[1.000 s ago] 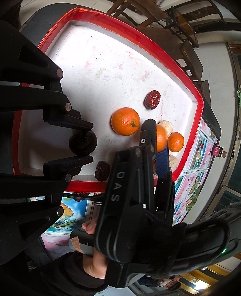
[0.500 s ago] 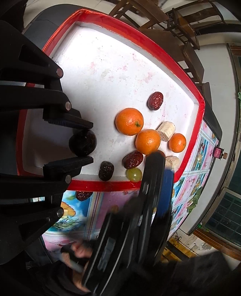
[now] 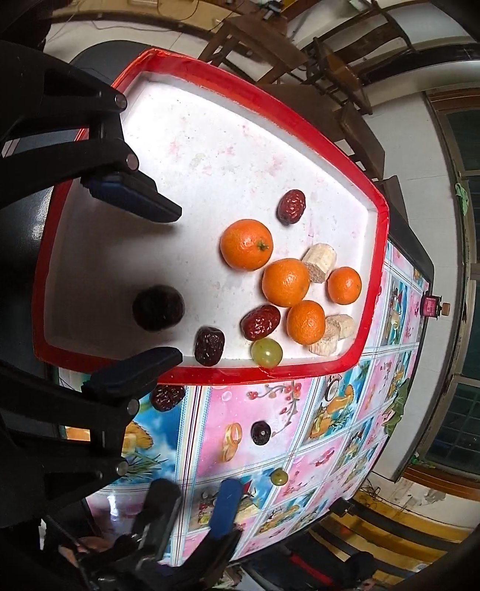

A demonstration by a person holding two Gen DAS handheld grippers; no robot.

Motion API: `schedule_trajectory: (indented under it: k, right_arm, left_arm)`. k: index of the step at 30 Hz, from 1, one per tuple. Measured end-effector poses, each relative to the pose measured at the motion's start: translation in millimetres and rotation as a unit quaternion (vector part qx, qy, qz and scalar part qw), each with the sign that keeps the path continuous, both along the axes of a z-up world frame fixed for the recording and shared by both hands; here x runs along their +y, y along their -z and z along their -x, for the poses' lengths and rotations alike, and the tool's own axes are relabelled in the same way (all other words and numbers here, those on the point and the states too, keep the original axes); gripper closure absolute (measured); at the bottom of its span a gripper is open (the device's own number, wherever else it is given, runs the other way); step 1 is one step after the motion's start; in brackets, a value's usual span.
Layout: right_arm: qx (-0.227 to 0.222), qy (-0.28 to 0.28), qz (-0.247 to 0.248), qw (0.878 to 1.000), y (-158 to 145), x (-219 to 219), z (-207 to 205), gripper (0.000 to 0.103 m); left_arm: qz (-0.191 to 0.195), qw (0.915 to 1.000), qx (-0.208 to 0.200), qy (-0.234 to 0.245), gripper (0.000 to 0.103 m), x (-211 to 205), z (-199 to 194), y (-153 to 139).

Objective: Organize fruits
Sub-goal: 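Lower and open the right tool in the tray while the left tool releases its date, then grasp a dark date with the left tool while the right tool grasps a white chunk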

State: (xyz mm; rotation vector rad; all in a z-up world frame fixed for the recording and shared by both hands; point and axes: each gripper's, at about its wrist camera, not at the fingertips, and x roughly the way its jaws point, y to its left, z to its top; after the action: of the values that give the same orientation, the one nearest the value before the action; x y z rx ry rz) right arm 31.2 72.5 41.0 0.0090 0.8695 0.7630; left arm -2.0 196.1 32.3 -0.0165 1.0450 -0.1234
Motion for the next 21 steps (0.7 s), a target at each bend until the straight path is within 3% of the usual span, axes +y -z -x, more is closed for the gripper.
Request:
schedule_trajectory:
  k: [11,21]
  right_arm:
    - [0.009,0.071,0.000,0.997,5.4,-72.9,36.2,0.026]
    - [0.015,0.140,-0.004,0.990,8.4,-126.5,45.1,0.026]
  left_arm:
    - [-0.010,0.9996,-0.025,0.009,0.031,-10.0,6.2,-20.0]
    - [0.003,0.9977,-0.031,0.060,0.031,-49.7,4.3,-29.8]
